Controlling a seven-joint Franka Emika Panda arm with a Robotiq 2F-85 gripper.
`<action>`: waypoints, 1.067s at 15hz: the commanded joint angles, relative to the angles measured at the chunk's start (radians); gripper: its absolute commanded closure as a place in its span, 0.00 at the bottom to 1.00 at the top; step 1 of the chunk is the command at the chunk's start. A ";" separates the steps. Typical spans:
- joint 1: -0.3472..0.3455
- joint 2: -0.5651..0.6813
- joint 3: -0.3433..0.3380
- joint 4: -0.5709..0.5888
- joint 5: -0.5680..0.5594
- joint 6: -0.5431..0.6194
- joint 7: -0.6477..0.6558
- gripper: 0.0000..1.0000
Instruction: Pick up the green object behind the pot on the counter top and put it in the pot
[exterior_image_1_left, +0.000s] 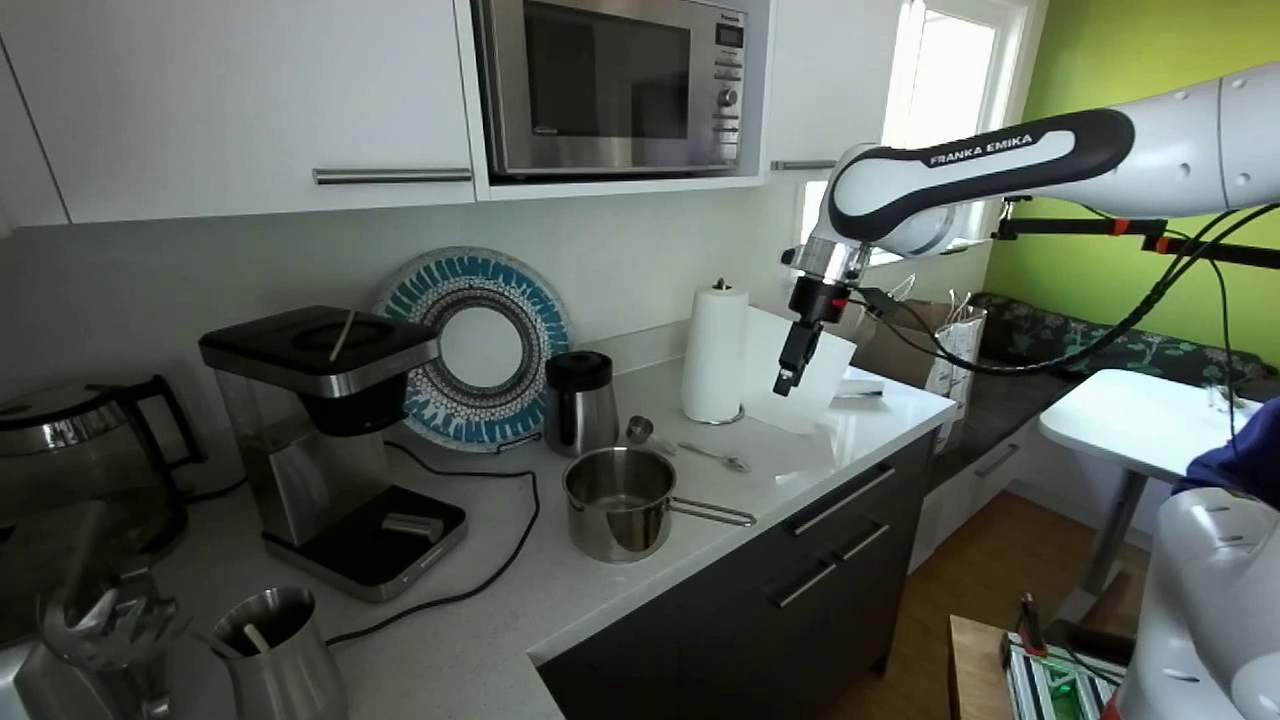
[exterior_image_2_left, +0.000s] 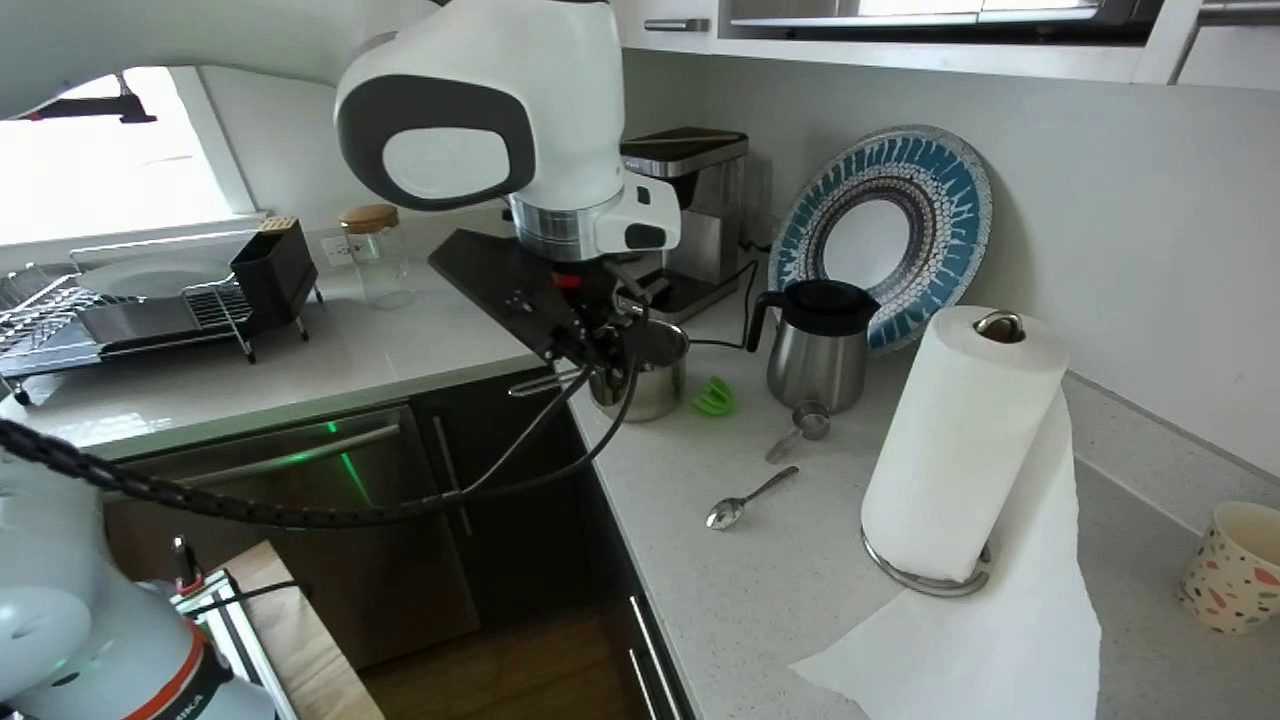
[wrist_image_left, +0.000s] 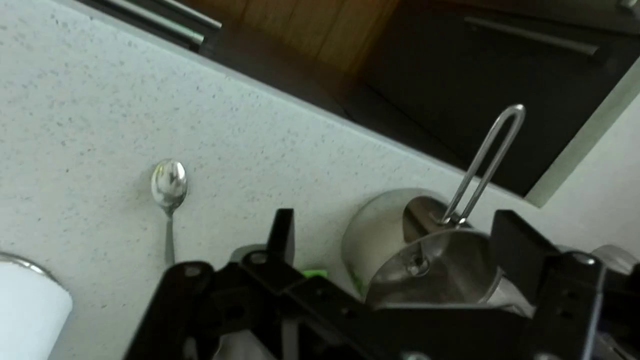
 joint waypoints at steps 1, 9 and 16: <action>-0.010 0.170 -0.002 0.100 0.070 0.074 -0.026 0.00; -0.055 0.184 0.049 0.100 0.072 0.077 -0.006 0.00; -0.086 0.481 0.085 0.233 0.275 0.372 0.236 0.00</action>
